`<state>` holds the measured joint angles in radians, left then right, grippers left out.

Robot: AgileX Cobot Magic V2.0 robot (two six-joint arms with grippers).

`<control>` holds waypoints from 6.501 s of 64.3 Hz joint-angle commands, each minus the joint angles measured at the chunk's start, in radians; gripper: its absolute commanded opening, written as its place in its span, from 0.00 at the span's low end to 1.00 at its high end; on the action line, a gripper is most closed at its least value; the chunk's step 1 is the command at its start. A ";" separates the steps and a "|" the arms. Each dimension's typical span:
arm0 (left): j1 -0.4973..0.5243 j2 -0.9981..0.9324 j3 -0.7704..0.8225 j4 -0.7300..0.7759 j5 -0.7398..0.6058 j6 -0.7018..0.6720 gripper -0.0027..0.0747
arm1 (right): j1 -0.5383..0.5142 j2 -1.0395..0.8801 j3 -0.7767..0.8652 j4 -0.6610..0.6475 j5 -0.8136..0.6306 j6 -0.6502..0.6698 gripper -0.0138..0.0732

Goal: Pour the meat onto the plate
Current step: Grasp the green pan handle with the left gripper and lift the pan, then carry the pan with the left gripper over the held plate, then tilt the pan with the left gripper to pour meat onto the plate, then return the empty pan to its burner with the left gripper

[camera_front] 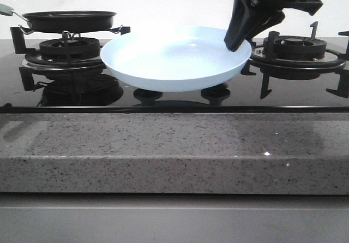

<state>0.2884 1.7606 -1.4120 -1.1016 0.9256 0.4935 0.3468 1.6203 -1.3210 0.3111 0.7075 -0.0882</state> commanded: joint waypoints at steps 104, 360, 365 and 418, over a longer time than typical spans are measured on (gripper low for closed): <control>0.040 -0.284 0.111 -0.405 0.102 0.213 0.01 | -0.001 -0.041 -0.023 -0.007 -0.037 -0.010 0.02; 0.024 -0.153 0.234 -0.673 0.069 0.357 0.01 | -0.001 -0.041 -0.023 -0.007 -0.038 -0.010 0.02; 0.024 -0.120 0.234 -0.692 0.071 0.348 0.01 | -0.001 -0.041 -0.023 -0.007 -0.038 -0.010 0.02; 0.025 -0.057 0.234 -0.636 0.101 0.270 0.54 | -0.001 -0.041 -0.023 -0.007 -0.037 -0.010 0.02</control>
<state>0.3067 1.7510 -1.1479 -1.6774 0.9669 0.7645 0.3468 1.6203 -1.3210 0.3088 0.7093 -0.0882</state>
